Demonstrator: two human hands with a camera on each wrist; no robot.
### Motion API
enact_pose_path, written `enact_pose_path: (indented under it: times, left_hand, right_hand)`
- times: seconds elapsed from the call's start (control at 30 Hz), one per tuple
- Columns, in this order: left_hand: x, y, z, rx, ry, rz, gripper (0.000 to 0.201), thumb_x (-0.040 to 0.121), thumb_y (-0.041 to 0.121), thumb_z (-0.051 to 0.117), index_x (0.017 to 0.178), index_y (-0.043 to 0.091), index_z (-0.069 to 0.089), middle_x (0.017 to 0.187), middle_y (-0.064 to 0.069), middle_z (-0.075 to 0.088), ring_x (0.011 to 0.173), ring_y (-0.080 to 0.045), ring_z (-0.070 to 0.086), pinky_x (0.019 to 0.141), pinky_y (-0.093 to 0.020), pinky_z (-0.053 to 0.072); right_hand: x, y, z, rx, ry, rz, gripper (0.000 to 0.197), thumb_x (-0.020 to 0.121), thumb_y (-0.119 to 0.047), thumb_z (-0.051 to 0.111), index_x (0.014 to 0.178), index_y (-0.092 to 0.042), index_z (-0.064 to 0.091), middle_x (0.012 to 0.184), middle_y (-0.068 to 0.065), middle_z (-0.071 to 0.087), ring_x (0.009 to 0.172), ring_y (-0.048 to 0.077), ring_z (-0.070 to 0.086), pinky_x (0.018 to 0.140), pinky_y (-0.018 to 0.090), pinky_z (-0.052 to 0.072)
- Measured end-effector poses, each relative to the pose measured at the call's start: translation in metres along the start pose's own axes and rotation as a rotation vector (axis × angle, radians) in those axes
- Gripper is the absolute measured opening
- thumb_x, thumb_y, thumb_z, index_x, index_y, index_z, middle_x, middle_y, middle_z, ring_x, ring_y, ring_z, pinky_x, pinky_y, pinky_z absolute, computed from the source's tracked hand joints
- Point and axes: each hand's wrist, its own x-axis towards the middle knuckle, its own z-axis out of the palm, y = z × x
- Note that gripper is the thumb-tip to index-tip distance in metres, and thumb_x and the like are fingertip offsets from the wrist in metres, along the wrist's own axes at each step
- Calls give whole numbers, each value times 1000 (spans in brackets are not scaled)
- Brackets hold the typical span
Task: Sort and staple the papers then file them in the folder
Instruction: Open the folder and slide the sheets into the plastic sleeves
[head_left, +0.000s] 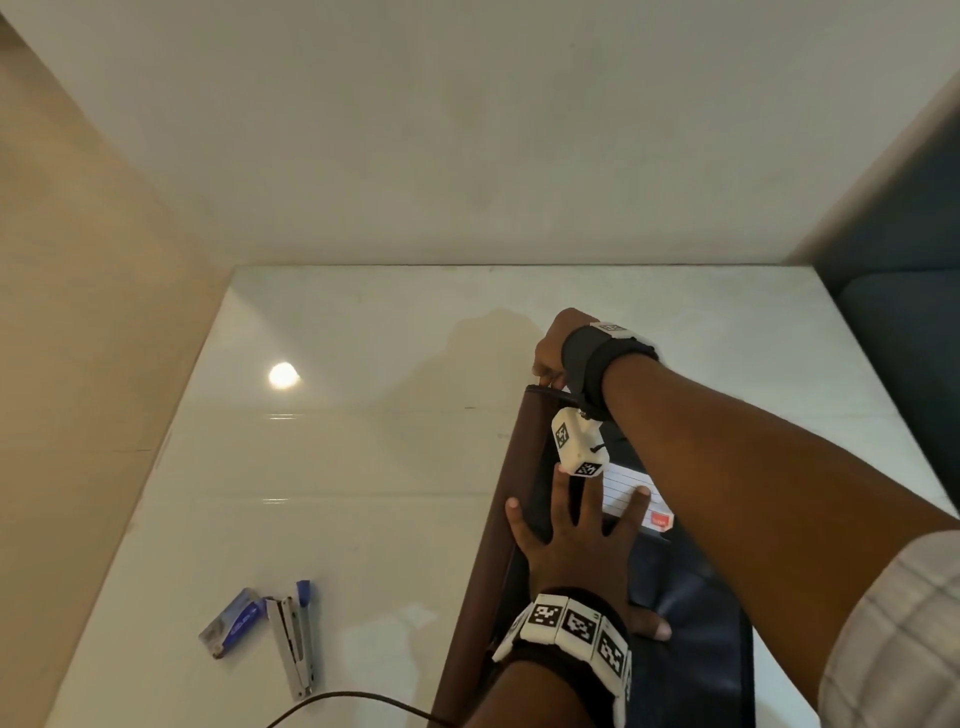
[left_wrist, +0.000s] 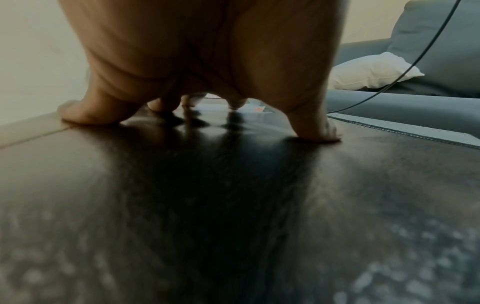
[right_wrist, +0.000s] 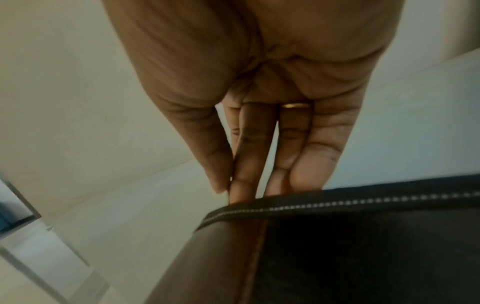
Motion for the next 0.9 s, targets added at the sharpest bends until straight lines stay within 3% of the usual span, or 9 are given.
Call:
enact_pose_path:
  times: [0.1,0.2,0.3,0.4,0.53,0.6,0.67,0.77,0.9]
  left_hand:
    - [0,-1,0,-13,-20,-3,119,65,74,71,150,46,-9,163,0,-18,142,-33,-35,89,-77,-26]
    - [0,0,-2,-13,-32,-8,122,63,76,70,149,50,-13,162,1,-22,142,-31,-36,94,-79,-22]
    - [-2,1,-5,19,-57,-13,126,61,78,69,148,50,-17,153,7,-42,140,-30,-40,97,-79,-19]
    - [-6,-4,-16,8,-92,21,126,61,73,73,147,51,-16,153,8,-42,143,-31,-34,101,-80,-9]
    - [-27,-25,-38,-65,-11,-48,118,74,58,74,153,41,-12,161,6,-25,150,-29,-15,115,-68,10]
    - [-42,-42,-41,-125,26,-161,116,76,51,75,154,40,-11,163,5,-18,151,-29,-7,115,-66,17]
    - [-58,-58,-42,-205,24,-266,114,76,51,75,155,31,-5,165,-2,3,150,-30,15,115,-55,28]
    - [-82,-67,-42,-241,35,-370,92,82,50,71,150,15,20,147,-7,46,128,-26,51,102,-35,44]
    - [-105,-71,-29,-183,-19,-443,60,86,52,64,128,12,48,129,-7,59,114,-24,59,84,-28,45]
  right_hand:
    - [-12,9,-12,107,-18,-20,14,81,-21,73,87,-9,70,87,7,74,73,21,71,61,26,57]
    - [-45,29,-22,204,55,-62,32,83,-33,71,105,-10,69,101,10,71,92,29,70,80,39,59]
    - [-96,63,-20,332,124,-79,30,87,-39,66,95,-10,72,98,10,72,94,31,69,89,45,56]
    - [-149,112,-6,396,192,-11,22,87,-35,64,81,-16,71,87,6,72,87,27,68,86,45,56]
    - [-211,161,21,403,324,160,12,91,-22,60,85,-19,70,97,4,72,89,20,63,83,28,48]
    - [-233,178,38,430,317,264,12,90,-24,63,98,-17,68,107,5,69,101,23,62,90,29,48]
    - [-250,191,62,427,247,353,31,87,-30,66,114,-16,61,119,7,63,112,27,59,95,32,46]
    - [-272,195,95,365,173,440,47,86,-37,63,125,-16,49,132,12,52,120,32,52,101,37,44]
    - [-292,201,127,404,159,545,66,85,-39,67,133,-10,33,137,19,43,125,39,48,103,43,41]
